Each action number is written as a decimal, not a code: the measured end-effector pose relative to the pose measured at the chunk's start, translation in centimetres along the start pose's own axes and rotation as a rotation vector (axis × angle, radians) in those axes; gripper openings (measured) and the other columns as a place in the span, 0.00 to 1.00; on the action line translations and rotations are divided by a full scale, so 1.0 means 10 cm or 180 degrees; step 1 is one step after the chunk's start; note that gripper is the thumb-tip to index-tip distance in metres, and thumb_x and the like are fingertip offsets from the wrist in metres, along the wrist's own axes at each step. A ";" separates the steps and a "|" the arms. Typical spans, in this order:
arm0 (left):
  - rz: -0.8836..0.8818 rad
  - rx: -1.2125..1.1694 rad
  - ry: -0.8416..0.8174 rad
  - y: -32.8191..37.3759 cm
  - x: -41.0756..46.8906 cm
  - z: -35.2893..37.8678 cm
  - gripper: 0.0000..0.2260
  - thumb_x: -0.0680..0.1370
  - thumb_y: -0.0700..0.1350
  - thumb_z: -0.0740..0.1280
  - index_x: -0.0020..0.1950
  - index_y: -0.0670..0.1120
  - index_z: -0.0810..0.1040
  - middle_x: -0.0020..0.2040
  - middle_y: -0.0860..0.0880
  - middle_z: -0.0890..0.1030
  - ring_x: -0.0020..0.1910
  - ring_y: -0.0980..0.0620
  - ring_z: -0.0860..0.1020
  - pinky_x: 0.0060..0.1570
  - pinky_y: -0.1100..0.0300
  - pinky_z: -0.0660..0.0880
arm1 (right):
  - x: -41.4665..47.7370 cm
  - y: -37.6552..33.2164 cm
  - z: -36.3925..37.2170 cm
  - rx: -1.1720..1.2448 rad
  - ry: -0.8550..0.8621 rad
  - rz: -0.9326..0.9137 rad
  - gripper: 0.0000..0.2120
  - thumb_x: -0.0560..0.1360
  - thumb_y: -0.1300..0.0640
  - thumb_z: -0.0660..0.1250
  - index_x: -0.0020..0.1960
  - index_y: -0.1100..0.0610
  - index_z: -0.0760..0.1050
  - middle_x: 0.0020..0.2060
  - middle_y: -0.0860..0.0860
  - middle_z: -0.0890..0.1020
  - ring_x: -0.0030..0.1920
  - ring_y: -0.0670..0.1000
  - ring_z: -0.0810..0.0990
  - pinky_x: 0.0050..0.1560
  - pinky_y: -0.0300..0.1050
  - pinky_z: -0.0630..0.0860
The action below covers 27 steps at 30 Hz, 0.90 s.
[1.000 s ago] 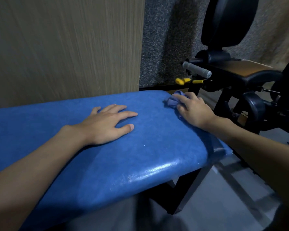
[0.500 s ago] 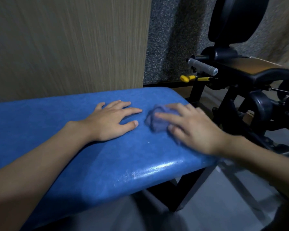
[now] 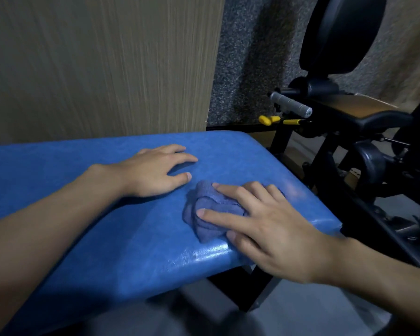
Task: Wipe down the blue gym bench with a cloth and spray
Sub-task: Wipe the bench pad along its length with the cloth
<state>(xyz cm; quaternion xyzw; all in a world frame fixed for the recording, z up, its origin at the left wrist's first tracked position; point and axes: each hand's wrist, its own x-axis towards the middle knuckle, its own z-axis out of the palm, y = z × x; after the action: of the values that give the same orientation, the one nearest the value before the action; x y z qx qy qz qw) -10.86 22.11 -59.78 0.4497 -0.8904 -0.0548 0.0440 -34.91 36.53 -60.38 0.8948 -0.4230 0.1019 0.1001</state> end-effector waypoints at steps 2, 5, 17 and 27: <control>-0.0107 0.0289 -0.0188 -0.07 -0.08 -0.02 0.27 0.76 0.69 0.50 0.75 0.68 0.56 0.80 0.55 0.53 0.79 0.53 0.49 0.75 0.40 0.50 | 0.03 0.11 0.01 0.0074 0.0008 -0.0058 0.22 0.80 0.46 0.52 0.74 0.36 0.59 0.72 0.48 0.65 0.60 0.55 0.70 0.54 0.54 0.67; -0.0283 0.0306 -0.0356 -0.14 -0.21 -0.02 0.33 0.67 0.78 0.41 0.73 0.74 0.48 0.80 0.55 0.52 0.79 0.52 0.48 0.74 0.38 0.52 | 0.30 0.54 0.12 -0.0297 0.0069 0.0588 0.22 0.79 0.42 0.49 0.73 0.33 0.56 0.72 0.47 0.64 0.68 0.57 0.64 0.63 0.62 0.63; -0.0229 0.0314 -0.0430 -0.19 -0.26 -0.02 0.34 0.67 0.77 0.40 0.73 0.73 0.45 0.80 0.57 0.50 0.79 0.53 0.47 0.74 0.40 0.51 | 0.60 0.96 0.19 -0.0372 -0.0207 0.1824 0.23 0.78 0.44 0.51 0.73 0.32 0.55 0.73 0.47 0.60 0.65 0.62 0.64 0.60 0.64 0.66; -0.0185 0.0304 -0.0327 -0.22 -0.26 -0.02 0.33 0.68 0.76 0.40 0.73 0.73 0.47 0.80 0.57 0.52 0.79 0.56 0.49 0.74 0.41 0.53 | 0.30 0.20 0.05 0.0071 0.0000 -0.0078 0.23 0.79 0.46 0.52 0.73 0.36 0.59 0.72 0.47 0.65 0.56 0.54 0.70 0.52 0.53 0.68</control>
<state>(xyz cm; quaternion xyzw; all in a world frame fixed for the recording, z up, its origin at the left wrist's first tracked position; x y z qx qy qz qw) -7.50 22.88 -60.01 0.4735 -0.8797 -0.0365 -0.0249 -34.59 32.92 -59.87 0.9010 -0.4109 0.1054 0.0913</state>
